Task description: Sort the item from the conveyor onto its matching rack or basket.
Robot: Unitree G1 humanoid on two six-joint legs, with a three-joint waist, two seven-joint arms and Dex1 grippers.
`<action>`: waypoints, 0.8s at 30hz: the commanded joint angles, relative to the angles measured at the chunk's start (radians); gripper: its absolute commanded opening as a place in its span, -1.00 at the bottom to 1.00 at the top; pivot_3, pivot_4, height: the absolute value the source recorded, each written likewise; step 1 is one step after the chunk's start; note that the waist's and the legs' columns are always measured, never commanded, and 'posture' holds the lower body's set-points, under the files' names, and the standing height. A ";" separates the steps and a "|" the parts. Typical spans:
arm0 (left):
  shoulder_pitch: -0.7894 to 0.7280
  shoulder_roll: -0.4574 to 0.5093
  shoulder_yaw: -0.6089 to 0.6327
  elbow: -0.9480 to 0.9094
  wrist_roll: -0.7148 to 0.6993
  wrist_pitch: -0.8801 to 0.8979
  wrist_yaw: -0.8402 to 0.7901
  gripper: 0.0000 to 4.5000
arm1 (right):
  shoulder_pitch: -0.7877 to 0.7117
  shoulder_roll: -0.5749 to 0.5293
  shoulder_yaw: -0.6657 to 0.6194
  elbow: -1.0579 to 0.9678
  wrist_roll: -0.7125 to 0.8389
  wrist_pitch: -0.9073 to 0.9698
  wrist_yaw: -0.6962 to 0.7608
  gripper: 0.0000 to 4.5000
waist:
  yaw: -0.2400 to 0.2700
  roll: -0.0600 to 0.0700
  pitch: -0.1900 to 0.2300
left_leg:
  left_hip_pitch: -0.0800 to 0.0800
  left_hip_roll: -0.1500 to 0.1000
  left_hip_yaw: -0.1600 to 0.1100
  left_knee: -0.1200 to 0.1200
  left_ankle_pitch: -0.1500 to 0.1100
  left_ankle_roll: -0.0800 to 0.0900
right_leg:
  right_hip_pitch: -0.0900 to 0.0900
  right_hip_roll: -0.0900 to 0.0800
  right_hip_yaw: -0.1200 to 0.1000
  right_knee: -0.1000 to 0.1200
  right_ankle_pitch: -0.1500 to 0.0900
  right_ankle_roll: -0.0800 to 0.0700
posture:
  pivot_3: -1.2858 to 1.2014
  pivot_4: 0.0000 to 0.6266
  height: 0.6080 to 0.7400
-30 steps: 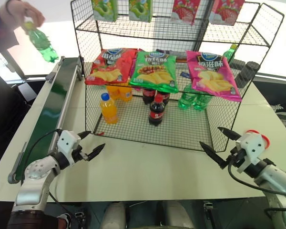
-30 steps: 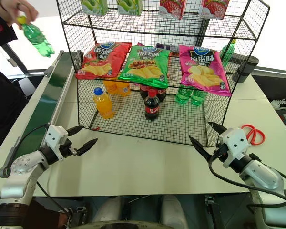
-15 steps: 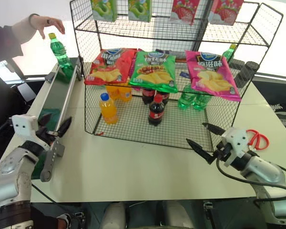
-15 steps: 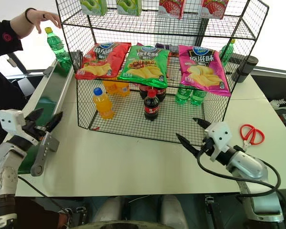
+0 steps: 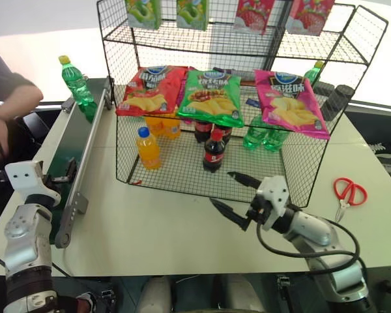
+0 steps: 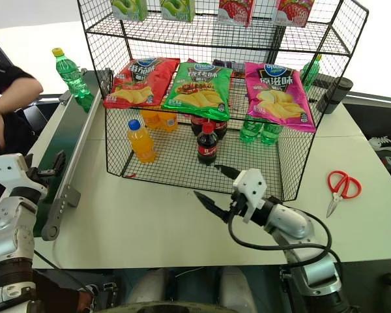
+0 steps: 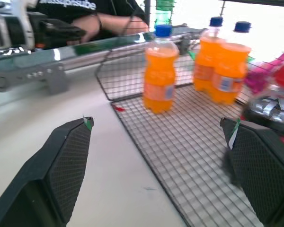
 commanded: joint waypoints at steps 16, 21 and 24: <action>0.009 -0.032 0.016 0.038 0.000 -0.097 0.033 1.00 | -0.019 -0.004 0.069 -0.031 0.006 0.019 0.039 0.98 | -0.001 0.000 0.000 | 0.000 0.000 0.000 0.000 0.000 0.000 | -0.001 -0.002 0.000 0.000 0.000 0.000 | 0.03 -0.52 1.00; 0.008 -0.035 0.021 0.043 -0.008 -0.104 0.026 1.00 | -0.020 0.000 0.081 -0.022 0.002 0.001 0.045 0.98 | -0.001 0.000 0.000 | 0.000 0.000 0.000 -0.001 0.000 0.000 | -0.001 -0.004 0.000 0.000 0.000 -0.001 | 0.03 -0.52 1.00; 0.003 -0.033 0.024 0.051 -0.009 -0.110 0.026 1.00 | -0.020 0.000 0.082 -0.021 0.004 -0.002 0.047 0.98 | -0.001 0.000 0.000 | 0.000 -0.001 0.000 -0.001 0.000 0.000 | -0.001 -0.005 0.000 0.000 -0.001 -0.002 | 0.03 -0.52 1.00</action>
